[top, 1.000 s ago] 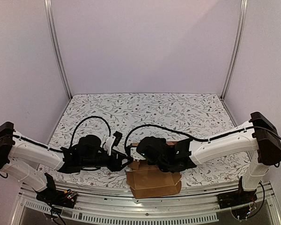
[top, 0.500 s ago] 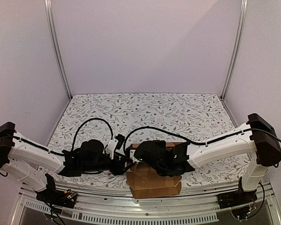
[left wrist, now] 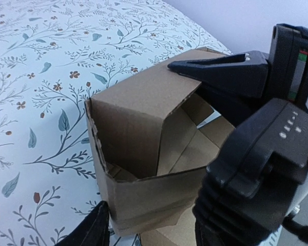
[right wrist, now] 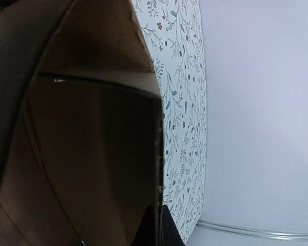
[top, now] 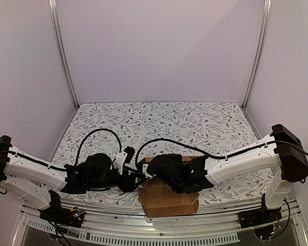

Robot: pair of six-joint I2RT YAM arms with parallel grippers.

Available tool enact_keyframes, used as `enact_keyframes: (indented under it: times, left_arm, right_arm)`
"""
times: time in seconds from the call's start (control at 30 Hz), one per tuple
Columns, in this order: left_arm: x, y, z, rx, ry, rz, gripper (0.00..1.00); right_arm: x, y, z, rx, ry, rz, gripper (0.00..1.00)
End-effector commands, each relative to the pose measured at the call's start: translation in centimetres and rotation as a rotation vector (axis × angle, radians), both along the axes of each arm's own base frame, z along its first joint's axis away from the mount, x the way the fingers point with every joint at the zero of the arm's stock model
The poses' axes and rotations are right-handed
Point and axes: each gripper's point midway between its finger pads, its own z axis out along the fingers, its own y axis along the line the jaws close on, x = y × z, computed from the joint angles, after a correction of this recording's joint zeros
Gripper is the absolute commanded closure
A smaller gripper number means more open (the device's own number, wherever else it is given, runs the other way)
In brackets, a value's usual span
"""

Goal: Fold the paper box

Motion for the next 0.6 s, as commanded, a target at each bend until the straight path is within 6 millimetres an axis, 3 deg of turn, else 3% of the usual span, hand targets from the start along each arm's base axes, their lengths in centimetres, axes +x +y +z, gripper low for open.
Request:
enact_keyframes:
  times: [0.0, 0.57]
  left_arm:
    - [-0.70, 0.56, -0.67, 0.024, 0.012, -0.002, 0.43]
    - [-1.21, 1.41, -0.93, 0.028, 0.032, 0.002, 0.30]
  right_arm:
    - [-0.58, 0.71, 1.14, 0.057, 0.032, 0.010, 1.00]
    - [-1.02, 0.76, 1.35, 0.084, 0.081, 0.008, 1.00]
